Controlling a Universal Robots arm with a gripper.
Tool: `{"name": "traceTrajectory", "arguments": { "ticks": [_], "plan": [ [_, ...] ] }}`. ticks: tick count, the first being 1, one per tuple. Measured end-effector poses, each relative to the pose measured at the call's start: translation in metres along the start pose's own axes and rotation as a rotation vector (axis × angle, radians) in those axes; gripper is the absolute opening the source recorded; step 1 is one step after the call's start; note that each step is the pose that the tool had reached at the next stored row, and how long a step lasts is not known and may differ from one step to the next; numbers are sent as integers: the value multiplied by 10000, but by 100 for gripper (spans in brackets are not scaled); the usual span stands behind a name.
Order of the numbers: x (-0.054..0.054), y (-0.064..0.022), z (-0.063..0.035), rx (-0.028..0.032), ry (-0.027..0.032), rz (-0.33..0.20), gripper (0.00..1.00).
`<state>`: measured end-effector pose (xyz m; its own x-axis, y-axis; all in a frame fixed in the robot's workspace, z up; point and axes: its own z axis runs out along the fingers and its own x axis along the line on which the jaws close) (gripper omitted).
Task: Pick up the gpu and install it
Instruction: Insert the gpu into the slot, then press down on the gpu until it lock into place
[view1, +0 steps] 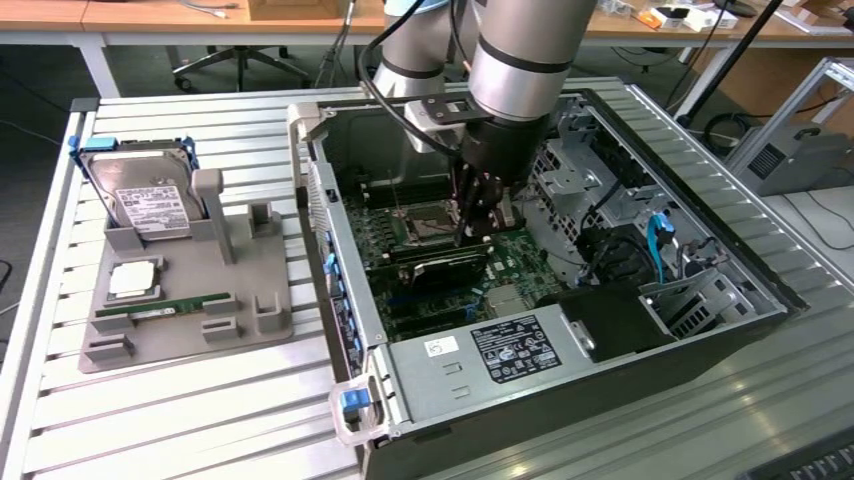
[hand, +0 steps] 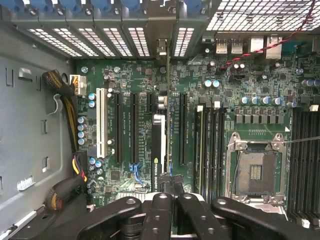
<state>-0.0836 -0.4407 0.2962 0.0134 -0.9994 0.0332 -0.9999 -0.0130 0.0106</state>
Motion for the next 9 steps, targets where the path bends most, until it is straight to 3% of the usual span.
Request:
{"name": "traceTrajectory", "arguments": {
  "ticks": [4, 9],
  "plan": [
    [0, 22, 1, 0, 0, 0, 11],
    [-3, 222, 14, 10, 0, 0, 11]
  ]
}}
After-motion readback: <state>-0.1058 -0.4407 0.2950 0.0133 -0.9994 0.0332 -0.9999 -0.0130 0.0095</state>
